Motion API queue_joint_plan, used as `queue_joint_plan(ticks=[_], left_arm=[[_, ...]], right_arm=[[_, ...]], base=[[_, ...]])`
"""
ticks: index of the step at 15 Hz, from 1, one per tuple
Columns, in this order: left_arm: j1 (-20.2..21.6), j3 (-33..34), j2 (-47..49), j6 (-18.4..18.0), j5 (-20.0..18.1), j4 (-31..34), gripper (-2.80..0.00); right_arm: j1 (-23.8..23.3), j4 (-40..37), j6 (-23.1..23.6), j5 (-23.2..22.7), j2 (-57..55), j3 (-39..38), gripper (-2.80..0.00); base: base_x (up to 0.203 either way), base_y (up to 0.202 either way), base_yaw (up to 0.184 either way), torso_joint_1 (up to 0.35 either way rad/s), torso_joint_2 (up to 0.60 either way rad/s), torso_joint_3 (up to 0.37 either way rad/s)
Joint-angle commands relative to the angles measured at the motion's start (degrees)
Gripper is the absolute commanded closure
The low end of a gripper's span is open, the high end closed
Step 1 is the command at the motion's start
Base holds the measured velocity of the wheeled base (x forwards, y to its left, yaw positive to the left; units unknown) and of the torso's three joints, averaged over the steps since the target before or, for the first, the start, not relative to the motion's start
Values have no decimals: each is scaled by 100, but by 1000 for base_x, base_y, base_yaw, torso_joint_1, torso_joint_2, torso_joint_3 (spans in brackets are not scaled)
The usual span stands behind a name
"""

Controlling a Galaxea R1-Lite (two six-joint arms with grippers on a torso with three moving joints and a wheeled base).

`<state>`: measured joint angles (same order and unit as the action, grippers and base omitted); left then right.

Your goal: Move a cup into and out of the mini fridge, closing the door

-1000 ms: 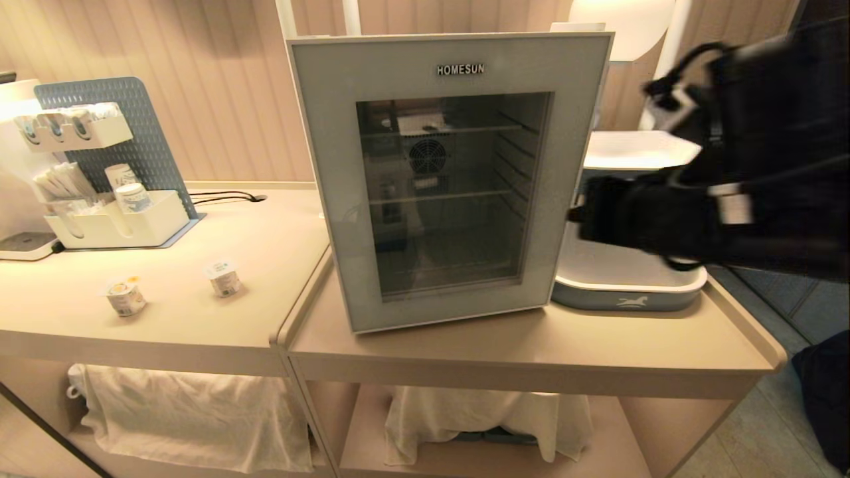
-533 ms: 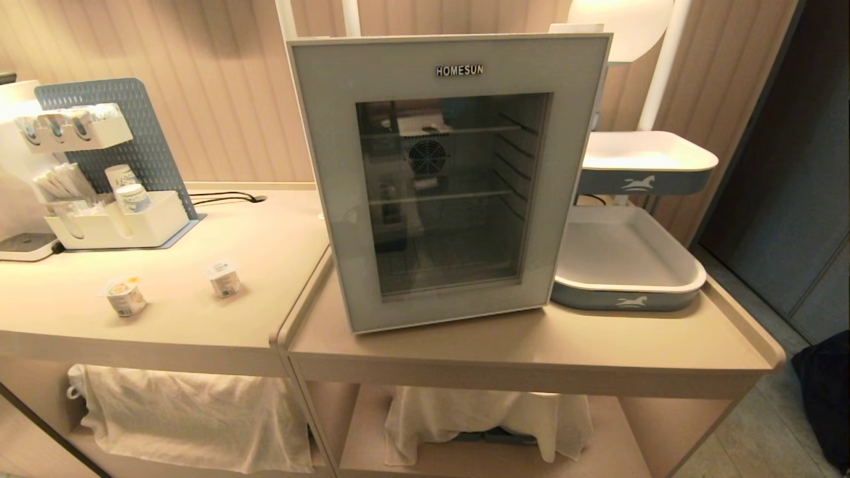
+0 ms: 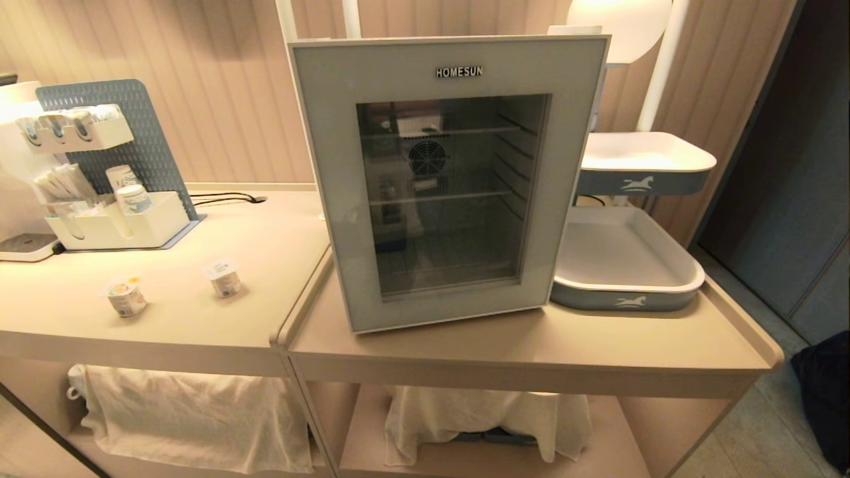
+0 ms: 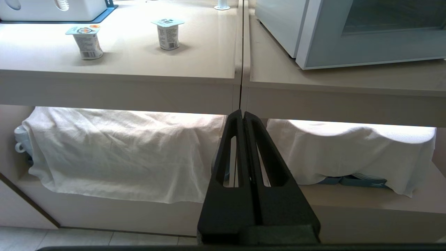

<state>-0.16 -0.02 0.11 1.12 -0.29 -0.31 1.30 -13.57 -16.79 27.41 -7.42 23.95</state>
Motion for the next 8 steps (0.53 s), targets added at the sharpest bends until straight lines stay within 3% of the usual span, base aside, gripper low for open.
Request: queue_joint_plan(ticks=[1, 3, 5, 8], left_arm=[[-2, -6, -2, 2, 3, -4, 0], [-2, 2, -2, 2, -6, -4, 0], [-2, -6, -2, 2, 3, -4, 0], [-2, -6, -2, -24, -6, 5, 0]], right_arm=[[-66, 426, 775, -1423, 796, -1137, 0], [-91, 1248, 1685, -2197, 767, -2245, 0], [-102, 1420, 2231, -2758, 746, -2407, 0], [-103, 1349, 1942, -2757, 730, -2372, 0]], base=[[0, 0, 0, 0, 0, 0], [0, 0, 0, 0, 0, 0], [0, 0, 0, 0, 0, 0], [0, 0, 0, 0, 0, 0]])
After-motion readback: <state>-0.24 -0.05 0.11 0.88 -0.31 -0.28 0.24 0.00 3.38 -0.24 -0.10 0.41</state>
